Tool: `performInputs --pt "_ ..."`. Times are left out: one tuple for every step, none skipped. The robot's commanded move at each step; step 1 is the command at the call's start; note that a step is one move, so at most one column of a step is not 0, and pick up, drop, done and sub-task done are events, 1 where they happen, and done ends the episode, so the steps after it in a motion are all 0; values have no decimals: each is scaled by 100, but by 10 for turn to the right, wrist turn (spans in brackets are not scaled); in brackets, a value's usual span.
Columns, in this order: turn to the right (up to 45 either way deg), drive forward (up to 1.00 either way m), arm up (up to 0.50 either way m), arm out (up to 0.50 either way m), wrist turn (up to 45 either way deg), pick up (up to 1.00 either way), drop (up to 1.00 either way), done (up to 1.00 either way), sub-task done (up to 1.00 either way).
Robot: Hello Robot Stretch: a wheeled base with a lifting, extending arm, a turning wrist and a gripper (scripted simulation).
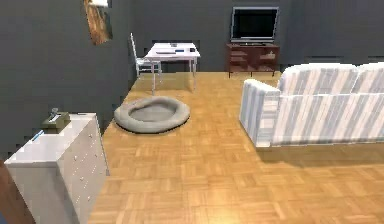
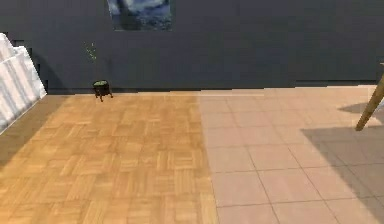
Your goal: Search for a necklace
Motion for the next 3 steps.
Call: performInputs --pt "30 0 0 0 0 0 0 0 0" --pt "0 100 0 0 0 0 0 0 0" --pt "0 100 0 0 0 0 0 0 0"
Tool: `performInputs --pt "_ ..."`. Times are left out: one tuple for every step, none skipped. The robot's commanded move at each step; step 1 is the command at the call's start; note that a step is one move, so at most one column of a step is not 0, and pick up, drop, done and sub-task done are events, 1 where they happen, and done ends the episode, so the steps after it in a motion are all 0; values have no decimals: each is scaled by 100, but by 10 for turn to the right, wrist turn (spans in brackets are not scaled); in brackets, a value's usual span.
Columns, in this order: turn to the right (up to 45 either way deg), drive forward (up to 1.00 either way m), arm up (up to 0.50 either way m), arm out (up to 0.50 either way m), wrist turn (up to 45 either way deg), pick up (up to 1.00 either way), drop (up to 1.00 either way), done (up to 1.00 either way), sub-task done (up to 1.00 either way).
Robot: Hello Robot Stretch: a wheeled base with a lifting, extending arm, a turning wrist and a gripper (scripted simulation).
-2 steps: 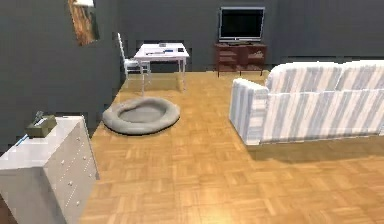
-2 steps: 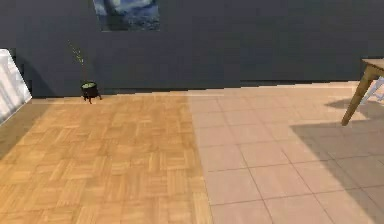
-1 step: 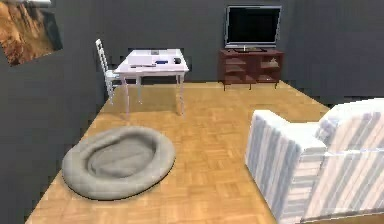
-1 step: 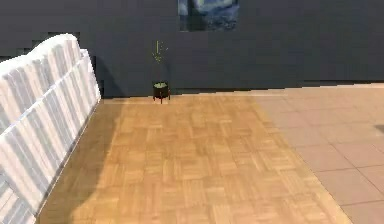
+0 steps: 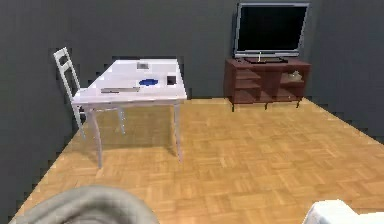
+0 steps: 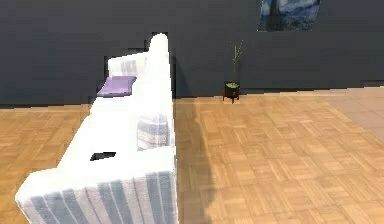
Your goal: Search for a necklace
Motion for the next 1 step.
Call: performInputs --pt "30 0 0 0 0 0 0 0 0"
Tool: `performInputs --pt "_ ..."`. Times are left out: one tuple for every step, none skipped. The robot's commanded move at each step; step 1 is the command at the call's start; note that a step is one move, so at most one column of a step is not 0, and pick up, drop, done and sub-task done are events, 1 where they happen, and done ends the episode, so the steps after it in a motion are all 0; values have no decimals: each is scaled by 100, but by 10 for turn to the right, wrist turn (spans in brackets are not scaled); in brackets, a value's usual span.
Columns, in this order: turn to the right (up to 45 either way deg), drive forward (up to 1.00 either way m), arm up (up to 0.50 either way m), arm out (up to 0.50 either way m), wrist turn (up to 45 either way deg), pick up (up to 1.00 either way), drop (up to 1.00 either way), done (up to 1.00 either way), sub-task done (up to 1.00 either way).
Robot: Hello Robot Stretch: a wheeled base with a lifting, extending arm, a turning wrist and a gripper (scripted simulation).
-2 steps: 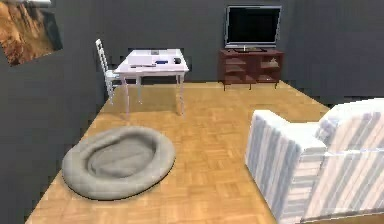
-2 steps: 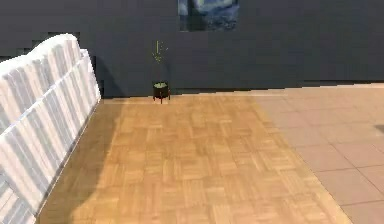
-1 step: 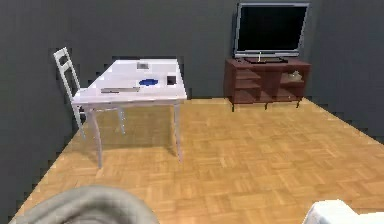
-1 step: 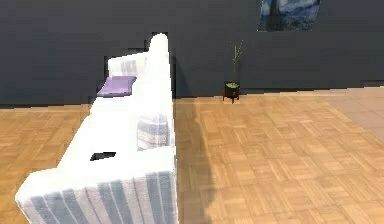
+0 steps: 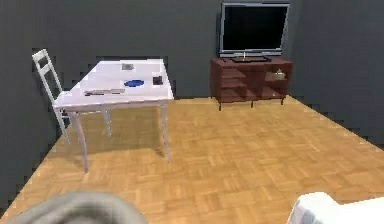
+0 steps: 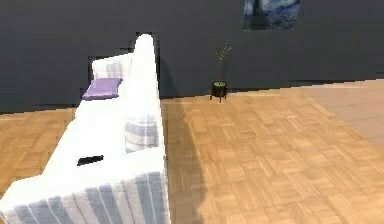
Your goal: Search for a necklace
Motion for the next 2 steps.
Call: performInputs --pt "0 75 0 0 0 0 0 0 0" --pt "150 0 0 0 0 0 0 0 0"
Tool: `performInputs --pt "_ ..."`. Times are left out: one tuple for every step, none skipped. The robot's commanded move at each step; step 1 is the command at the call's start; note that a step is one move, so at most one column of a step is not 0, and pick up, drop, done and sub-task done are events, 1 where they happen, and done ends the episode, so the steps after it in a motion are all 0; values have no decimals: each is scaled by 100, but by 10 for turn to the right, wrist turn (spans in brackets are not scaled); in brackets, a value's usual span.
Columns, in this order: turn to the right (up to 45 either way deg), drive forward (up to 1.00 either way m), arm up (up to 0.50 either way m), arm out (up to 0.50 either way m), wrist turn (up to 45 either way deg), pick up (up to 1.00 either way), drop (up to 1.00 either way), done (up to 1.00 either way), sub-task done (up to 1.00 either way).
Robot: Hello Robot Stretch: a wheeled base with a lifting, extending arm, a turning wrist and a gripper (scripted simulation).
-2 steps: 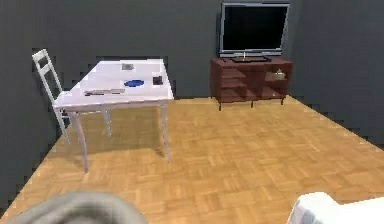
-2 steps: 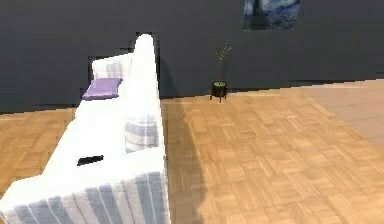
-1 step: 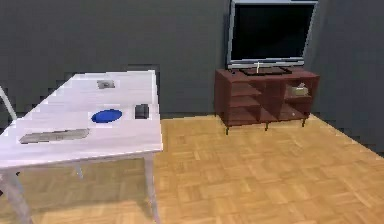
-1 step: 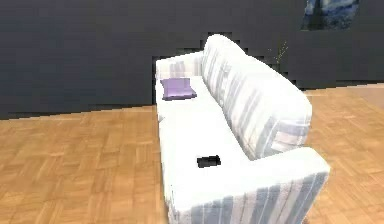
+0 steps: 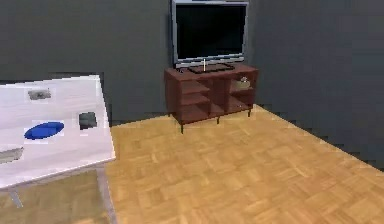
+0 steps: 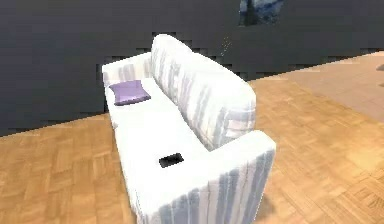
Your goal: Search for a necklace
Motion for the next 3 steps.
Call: performInputs --pt "0 85 0 0 0 0 0 0 0" --pt "-450 0 0 0 0 0 0 0 0" --pt "-150 0 0 0 0 0 0 0 0"
